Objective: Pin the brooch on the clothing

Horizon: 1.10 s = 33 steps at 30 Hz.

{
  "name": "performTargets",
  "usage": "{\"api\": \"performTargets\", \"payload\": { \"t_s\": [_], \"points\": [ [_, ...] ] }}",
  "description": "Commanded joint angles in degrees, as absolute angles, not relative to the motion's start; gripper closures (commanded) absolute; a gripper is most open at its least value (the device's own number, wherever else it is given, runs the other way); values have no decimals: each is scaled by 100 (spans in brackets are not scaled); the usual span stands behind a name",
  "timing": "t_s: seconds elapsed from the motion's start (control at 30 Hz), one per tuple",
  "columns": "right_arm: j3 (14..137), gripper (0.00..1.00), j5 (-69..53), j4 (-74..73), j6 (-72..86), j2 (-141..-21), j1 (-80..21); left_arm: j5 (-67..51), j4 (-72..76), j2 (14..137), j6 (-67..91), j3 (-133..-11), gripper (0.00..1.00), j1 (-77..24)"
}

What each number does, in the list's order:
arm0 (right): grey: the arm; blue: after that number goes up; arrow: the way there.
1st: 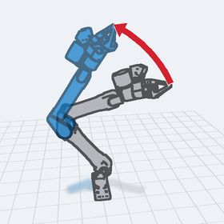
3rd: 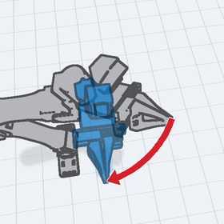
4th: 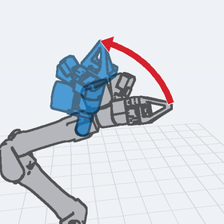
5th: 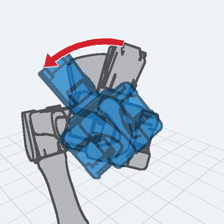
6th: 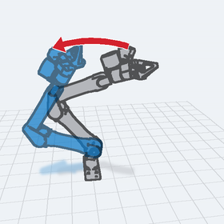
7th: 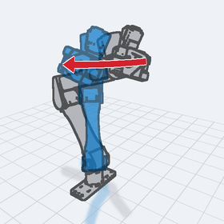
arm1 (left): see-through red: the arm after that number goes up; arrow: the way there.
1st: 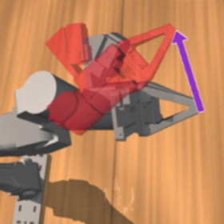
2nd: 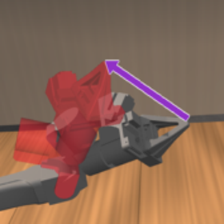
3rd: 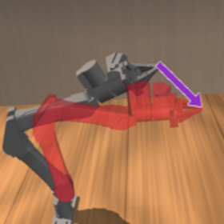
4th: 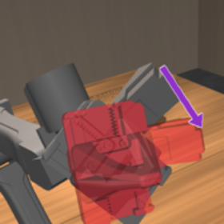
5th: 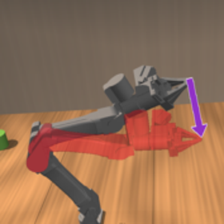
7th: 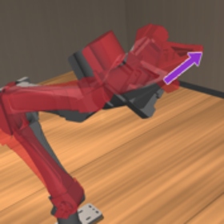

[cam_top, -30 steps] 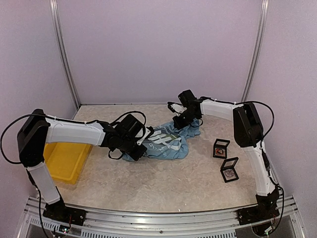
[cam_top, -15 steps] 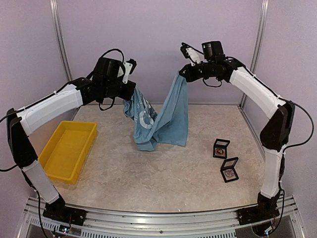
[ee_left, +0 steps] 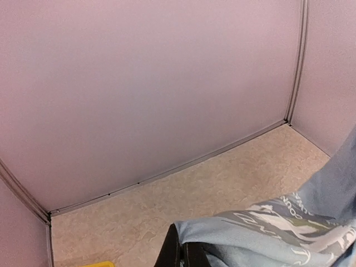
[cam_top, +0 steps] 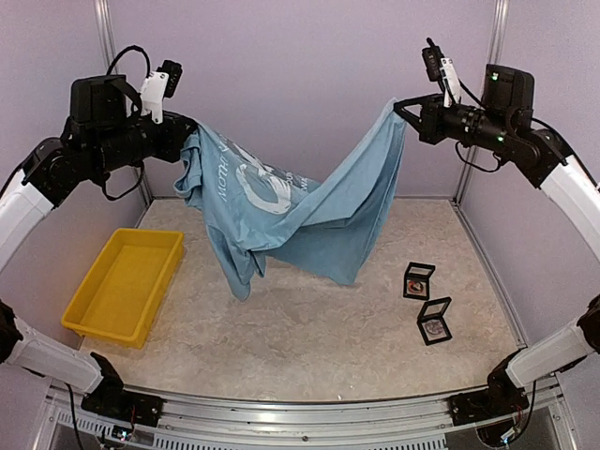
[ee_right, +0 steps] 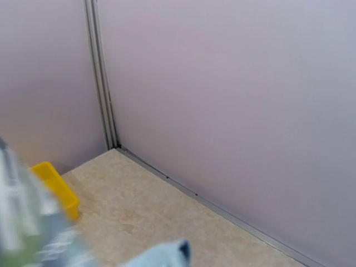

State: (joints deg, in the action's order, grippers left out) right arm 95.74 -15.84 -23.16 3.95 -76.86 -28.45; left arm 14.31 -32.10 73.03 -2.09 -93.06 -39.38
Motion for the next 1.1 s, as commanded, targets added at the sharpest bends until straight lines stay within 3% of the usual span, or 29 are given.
{"api": "performTargets", "payload": {
  "t_s": [0.0,0.1,0.17,0.2,0.23,0.27,0.33,0.47,0.67,0.8,1.07],
  "points": [
    [10046,100,-1555,-1877,341,-8472,-2663,483,-2992,8115,-298,-9744,100,-3282],
    [10549,100,-1730,-1658,374,-9177,-2441,227,-3221,9213,-484,-10526,100,-2952],
    [10649,100,-1644,-1500,341,-9598,-2411,135,-3279,9888,-470,-10914,93,-2655],
    [10652,100,-1586,-1441,341,-9813,-2390,111,-3338,10392,-410,-11132,78,-2501],
    [10657,100,-1523,-1414,347,-10021,-2371,182,-3381,10702,-313,-11354,54,-2357],
    [10663,100,-1465,-1401,382,-10226,-2339,367,-3449,11112,-159,-11630,35,-2227],
    [10700,100,-1408,-1389,507,-10636,-2234,686,-3713,11866,140,-12265,19,-2038],
    [10880,100,-1502,-1599,794,-11389,-1958,886,-3995,12307,317,-12383,13,-2010],
    [10658,100,-1820,-1668,822,-11706,-1880,76,-3042,10776,1096,-8932,14,-1985],
    [10436,100,-1888,-1661,786,-11618,-1888,-409,-2945,10278,1443,-7549,18,-1994],
    [10123,100,-2019,-1667,640,-11389,-1887,257,-3354,10565,886,-6771,11,-2615]
  ]
}}
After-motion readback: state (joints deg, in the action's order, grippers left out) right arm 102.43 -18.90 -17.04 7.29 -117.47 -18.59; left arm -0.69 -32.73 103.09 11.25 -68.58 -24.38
